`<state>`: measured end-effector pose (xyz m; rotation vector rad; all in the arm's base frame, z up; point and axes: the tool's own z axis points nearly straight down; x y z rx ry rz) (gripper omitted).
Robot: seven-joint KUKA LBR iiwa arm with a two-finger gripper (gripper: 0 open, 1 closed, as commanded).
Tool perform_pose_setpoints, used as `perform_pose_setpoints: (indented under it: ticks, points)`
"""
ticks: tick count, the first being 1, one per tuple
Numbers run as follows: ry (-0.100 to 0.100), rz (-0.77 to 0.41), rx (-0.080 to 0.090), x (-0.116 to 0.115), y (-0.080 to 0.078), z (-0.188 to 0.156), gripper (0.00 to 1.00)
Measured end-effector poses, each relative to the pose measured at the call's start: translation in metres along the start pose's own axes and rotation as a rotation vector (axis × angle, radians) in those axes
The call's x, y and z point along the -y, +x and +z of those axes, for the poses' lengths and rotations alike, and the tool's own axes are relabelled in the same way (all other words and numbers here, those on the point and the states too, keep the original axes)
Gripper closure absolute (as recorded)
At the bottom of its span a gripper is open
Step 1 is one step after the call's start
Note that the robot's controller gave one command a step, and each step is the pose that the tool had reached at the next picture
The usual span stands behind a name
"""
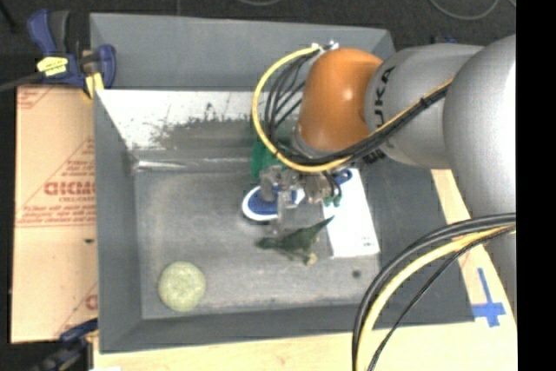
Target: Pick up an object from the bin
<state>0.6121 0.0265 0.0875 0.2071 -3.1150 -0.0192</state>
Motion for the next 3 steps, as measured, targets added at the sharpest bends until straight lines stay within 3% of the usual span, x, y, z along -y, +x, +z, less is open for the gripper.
perform_pose_setpoints:
  ticks: [1,2,3]
  points:
    - [0.008,-0.018,0.029,0.0061,0.0319,0.0105,0.0]
    - [0.013,-0.018,0.048,0.0086,0.0279,0.0091,1.0]
    - [0.013,-0.018,0.047,0.0087,0.0281,0.0093,1.0]
